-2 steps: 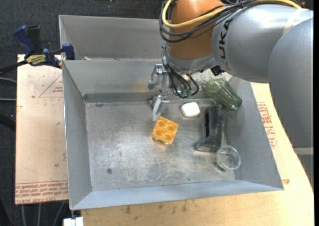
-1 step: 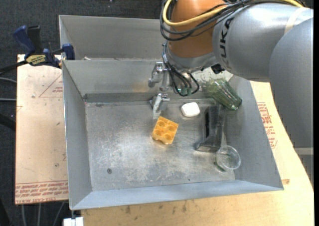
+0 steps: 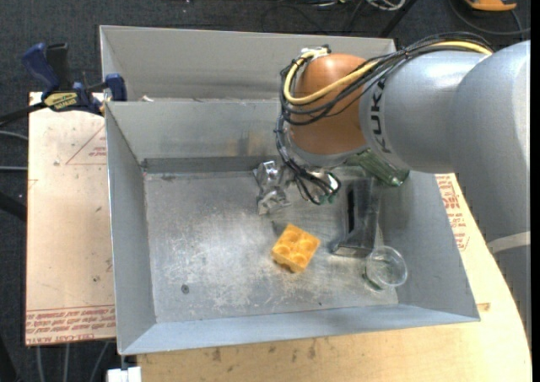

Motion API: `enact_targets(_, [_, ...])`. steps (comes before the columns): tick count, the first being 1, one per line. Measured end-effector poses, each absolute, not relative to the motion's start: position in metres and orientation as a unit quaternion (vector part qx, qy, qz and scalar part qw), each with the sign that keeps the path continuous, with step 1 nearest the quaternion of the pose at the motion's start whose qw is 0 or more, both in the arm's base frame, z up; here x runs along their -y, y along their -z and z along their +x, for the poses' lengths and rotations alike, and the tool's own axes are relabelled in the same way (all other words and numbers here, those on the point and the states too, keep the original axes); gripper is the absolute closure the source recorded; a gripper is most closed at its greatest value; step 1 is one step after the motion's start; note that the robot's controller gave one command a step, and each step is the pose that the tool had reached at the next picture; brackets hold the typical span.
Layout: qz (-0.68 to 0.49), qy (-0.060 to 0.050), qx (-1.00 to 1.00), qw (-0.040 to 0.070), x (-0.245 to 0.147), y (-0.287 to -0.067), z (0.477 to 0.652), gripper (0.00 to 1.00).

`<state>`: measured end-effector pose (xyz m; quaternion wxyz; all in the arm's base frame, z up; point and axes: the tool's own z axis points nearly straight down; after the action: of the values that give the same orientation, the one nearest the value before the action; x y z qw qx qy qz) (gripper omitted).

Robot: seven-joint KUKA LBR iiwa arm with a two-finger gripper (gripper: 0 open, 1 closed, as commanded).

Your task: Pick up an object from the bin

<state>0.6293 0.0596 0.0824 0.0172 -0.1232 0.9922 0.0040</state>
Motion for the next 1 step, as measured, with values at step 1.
enact_targets(1, [-0.12,-0.005,-0.993,0.019,-0.0585,-0.0836,0.6301,1.0])
